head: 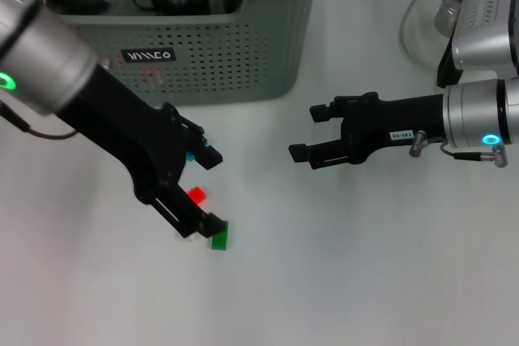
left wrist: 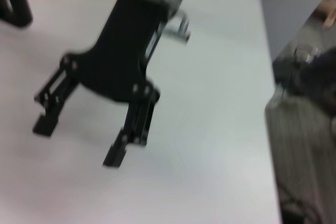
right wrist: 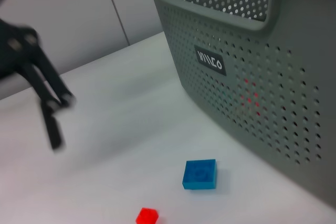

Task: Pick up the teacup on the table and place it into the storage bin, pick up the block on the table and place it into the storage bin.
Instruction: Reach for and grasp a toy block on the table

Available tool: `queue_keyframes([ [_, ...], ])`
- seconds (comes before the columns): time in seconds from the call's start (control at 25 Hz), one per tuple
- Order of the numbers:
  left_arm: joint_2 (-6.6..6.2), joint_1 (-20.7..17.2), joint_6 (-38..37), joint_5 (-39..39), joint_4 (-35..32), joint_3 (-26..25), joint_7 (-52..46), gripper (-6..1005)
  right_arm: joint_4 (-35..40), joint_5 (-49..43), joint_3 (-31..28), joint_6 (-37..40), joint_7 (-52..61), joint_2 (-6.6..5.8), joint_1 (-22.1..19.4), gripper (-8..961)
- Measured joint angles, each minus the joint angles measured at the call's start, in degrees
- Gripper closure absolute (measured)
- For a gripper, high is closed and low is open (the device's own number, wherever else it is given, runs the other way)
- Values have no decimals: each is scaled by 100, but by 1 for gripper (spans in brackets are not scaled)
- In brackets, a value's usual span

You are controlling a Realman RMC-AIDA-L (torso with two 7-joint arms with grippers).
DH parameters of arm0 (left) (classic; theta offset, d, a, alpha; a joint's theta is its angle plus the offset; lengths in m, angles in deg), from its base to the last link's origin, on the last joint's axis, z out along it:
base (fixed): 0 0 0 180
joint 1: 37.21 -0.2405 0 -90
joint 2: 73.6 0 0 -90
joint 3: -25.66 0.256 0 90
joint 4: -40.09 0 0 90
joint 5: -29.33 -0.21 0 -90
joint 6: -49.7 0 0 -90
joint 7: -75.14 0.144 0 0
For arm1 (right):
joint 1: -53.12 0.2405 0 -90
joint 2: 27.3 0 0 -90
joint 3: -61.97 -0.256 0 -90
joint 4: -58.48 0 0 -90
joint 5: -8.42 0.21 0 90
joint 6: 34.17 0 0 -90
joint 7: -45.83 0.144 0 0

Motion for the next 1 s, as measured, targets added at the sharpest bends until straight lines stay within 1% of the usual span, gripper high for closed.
queue_keyframes([
  [0.04, 0, 0, 0, 0, 0, 0, 0, 91, 1, 0, -1, -3, 0, 1, 0, 40],
  [0.12, 268, 40, 393, -839, 121, 213, 361, 70, 1, 0, -6, -13, 1, 10, 3, 40],
  [0.24, 411, 26, 872, -1443, 209, 435, 656, 40, 1, -2, -7, -20, 6, 15, 13, 40],
  [0.32, 472, -4, 1216, -1737, 283, 618, 902, 41, 1, -3, -7, -21, 11, 15, 17, 40],
  [0.56, 444, 81, 2002, -2174, 522, 864, 1362, 46, -23, -2, -7, -1, 100, 5, 12, 41],
  [0.72, 444, 315, 2316, -2475, 724, 962, 1550, 48, -16, -2, -7, 8, 181, -7, -1, 41],
  [0.92, 434, 629, 2778, -2814, 1319, 1167, 1742, 49, -45, -2, -7, -20, 232, -8, -2, 41],
  [1.0, 437, 652, 2838, -2836, 1385, 1196, 1785, 49, -45, -2, -6, -23, 268, -1, -2, 41],
])
